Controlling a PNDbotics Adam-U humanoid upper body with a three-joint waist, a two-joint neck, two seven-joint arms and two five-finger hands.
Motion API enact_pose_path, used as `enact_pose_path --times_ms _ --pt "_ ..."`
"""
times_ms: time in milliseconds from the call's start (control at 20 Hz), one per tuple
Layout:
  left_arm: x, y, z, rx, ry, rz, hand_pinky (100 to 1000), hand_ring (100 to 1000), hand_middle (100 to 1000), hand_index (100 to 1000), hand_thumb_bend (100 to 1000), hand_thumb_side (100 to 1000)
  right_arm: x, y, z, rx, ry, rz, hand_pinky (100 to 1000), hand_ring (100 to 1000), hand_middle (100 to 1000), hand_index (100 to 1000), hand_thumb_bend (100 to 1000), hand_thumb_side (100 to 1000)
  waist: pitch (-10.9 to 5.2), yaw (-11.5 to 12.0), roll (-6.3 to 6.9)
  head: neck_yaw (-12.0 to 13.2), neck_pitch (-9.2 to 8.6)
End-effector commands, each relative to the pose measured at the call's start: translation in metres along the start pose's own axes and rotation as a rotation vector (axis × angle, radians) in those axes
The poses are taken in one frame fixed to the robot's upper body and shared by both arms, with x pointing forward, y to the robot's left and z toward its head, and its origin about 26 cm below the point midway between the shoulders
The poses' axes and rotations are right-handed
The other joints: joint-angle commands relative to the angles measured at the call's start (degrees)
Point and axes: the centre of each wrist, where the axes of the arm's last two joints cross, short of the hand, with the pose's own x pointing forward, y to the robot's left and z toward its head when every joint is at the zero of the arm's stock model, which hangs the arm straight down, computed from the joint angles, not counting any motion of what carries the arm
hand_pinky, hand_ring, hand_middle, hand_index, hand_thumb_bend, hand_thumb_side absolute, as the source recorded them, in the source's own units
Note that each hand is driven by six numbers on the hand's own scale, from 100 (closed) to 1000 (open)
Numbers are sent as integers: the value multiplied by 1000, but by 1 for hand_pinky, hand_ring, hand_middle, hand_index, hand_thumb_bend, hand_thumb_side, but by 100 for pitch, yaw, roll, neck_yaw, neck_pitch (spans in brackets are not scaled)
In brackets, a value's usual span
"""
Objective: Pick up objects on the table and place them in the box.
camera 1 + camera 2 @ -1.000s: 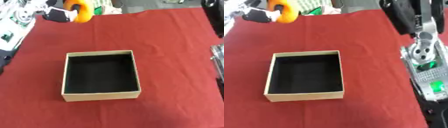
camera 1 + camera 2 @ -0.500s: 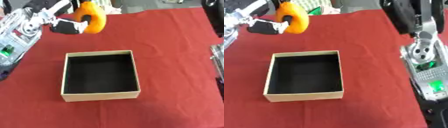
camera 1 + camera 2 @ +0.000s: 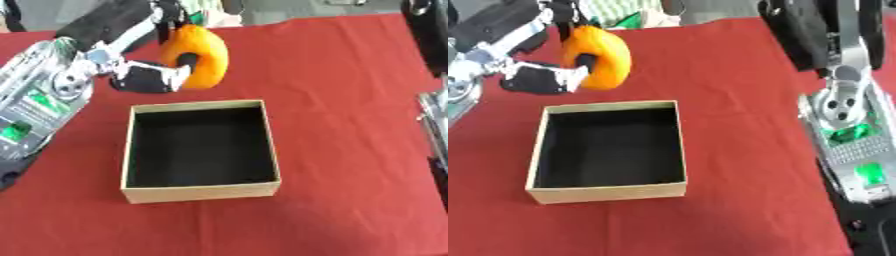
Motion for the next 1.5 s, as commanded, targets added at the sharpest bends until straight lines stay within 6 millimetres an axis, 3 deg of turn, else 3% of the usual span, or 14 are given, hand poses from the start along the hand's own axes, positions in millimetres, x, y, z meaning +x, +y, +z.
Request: enact_pose_path --times_ms 50,750,950,1050,1150,1200,1250,1300,1350,1400,1500 --pt "2 -1 0 -12 -8 -6 129 496 548 669 100 200 6 -4 -3 -16 -26 -7 917 847 798 920 100 807 -93 -10 -2 19 28" --pt "-3 -54 -1 -217 -11 53 147 506 556 681 100 166 6 -3 -3 -20 -20 -12 918 847 799 921 100 812 -55 -41 -9 75 87" --pt "-4 -61 -1 -253 -15 54 157 513 562 687 100 107 6 -2 -2 -20 -20 -15 919 847 799 922 100 813 -56 -43 1 75 86" --pt "-4 -62 -1 -262 -15 52 177 528 576 697 100 100 6 -2 -2 -21 -19 -16 919 847 798 922 100 814 -56 -41 4 75 84" --pt "-3 -62 0 -280 -22 43 267 590 615 736 100 100 6 -2 -2 -19 -19 -16 919 846 797 921 100 813 -57 -42 6 75 86" --pt "-2 -60 0 -287 -29 33 356 673 681 768 251 100 6 -2 -2 -19 -19 -16 919 845 796 921 100 814 -58 -42 6 74 87" --pt "-2 -58 1 -291 -34 17 393 705 710 783 308 106 5 -2 -2 -18 -18 -15 919 845 796 921 100 815 -58 -40 6 69 85" --pt "-2 -55 2 -292 -37 0 450 747 747 809 412 214 5 -3 -1 -18 -16 -14 919 846 797 921 100 815 -59 -36 6 63 86" --pt "-2 -50 3 -289 -38 -20 462 755 755 817 448 250 5 -3 -1 -17 -15 -13 919 846 796 920 100 815 -61 -31 6 60 90" --pt "-1 -46 4 -279 -40 -40 479 768 767 825 543 338 5 -3 -1 -16 -13 -13 919 845 796 921 100 814 -64 -24 8 62 93" --pt "1 -37 6 -254 -38 -76 485 772 770 826 590 383 4 -3 0 -17 -11 -12 920 846 796 921 100 814 -69 -12 10 61 97"
